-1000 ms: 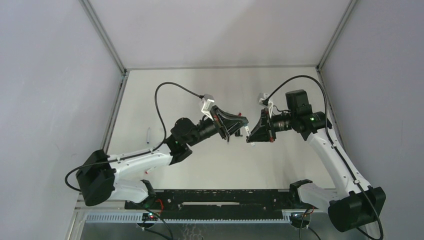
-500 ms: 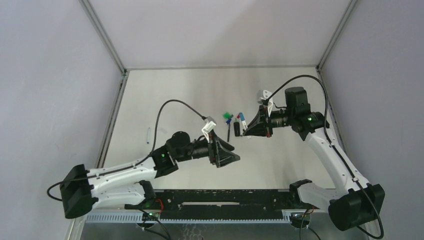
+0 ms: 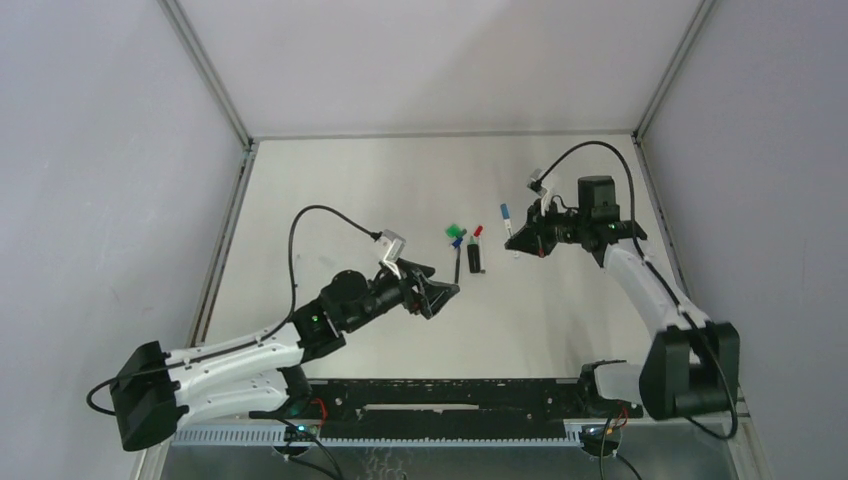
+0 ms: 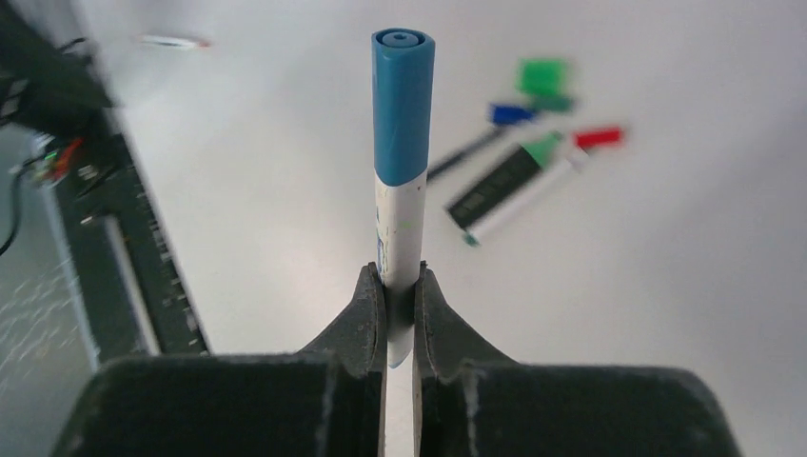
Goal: Insert the pens into the pen caps
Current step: Place the pen at the center of the board.
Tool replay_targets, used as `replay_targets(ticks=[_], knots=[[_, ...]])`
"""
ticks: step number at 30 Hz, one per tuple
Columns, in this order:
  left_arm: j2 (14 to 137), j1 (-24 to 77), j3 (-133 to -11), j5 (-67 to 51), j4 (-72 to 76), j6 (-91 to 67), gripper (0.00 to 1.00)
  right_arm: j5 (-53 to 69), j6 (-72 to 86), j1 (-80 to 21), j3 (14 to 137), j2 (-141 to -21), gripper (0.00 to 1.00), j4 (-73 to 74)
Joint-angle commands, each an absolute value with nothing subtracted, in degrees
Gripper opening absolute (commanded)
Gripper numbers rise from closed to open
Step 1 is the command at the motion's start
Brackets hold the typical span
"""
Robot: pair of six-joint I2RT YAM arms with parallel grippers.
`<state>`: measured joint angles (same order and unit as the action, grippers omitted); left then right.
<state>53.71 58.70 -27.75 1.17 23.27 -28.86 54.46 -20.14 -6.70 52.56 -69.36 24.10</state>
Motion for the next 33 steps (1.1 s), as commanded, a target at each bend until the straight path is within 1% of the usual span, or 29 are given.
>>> replay_targets(ticks=[1,4,8,12,15,24,28,33], knots=[[57.0,56.3,-29.7,8.5,21.7,-27.0,0.84,36.2,-13.5,-4.4,55.2,-79.1,0.08,21.5],[58.7,55.3,-30.2,9.8,19.6,-27.7,0.84,30.6,-12.0,-3.2,58.0,-85.8,0.1,23.5],[59.7,53.9,-29.9,10.8,18.1,-29.0,0.84,26.2,-10.3,-1.5,60.7,-93.5,0.13,25.2],[60.2,52.8,-29.5,11.8,16.3,-29.7,0.84,24.3,-9.3,-0.4,64.0,-100.6,0.16,28.5],[61.0,52.2,-29.5,13.1,14.4,-29.9,0.84,23.4,-9.1,-0.4,65.2,-103.2,0.21,29.9],[62.2,50.9,-30.3,13.8,12.1,-29.8,0.84,22.2,-9.2,1.3,66.3,-105.0,0.4,31.1],[62.3,50.7,-31.0,13.5,11.4,-29.6,0.83,24.5,-10.4,1.6,66.8,-102.3,0.45,31.9],[61.7,50.5,-31.5,13.8,10.5,-29.7,0.82,30.3,-15.0,1.7,66.8,-94.7,0.48,34.0]])
